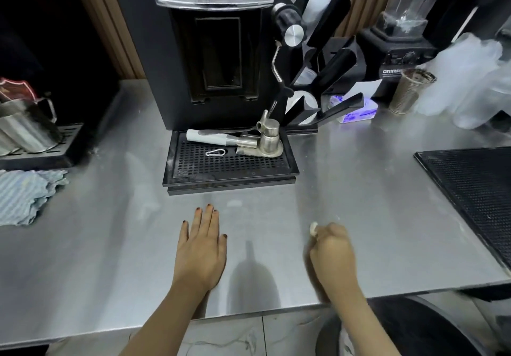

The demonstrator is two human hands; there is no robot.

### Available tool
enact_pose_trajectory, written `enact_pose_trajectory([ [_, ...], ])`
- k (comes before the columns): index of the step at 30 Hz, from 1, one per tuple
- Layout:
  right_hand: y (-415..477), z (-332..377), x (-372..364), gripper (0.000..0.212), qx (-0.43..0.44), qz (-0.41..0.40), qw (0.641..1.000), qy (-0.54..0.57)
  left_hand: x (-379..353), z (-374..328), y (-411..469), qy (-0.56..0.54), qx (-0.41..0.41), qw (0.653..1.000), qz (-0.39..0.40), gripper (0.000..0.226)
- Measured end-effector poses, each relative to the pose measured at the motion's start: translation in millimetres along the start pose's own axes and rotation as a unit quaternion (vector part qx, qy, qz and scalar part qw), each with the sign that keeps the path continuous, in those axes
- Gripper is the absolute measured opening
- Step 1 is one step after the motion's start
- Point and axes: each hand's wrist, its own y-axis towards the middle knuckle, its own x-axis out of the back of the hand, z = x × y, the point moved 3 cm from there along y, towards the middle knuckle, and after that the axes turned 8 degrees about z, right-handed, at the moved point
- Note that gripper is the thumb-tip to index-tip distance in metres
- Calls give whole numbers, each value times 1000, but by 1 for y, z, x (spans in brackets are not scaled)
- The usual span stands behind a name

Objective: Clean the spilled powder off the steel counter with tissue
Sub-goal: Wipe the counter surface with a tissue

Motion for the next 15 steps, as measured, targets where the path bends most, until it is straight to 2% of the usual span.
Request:
enact_pose_trajectory([
  [2,31,-11,1,15,-108,-2,994,-10,-1,1,1,-1,-2,1000,2,80],
  [4,47,6,-13,16,-101,22,995,1,-1,2,0,0,0,1000,1,80],
  [6,51,34,-31,13,-37,55,998,-5,0,1,1,3,0,1000,5,81],
  [9,18,66,-50,30,85,83,992,-30,0,1,1,9,5,1000,10,81],
  [12,-20,68,-47,25,150,105,981,-60,1,1,-1,12,8,1000,15,82],
  [13,-18,56,-44,24,139,98,983,-71,1,1,-1,13,9,1000,15,82],
  [15,4,26,-33,17,42,54,994,-84,2,1,-1,13,7,1000,13,83],
])
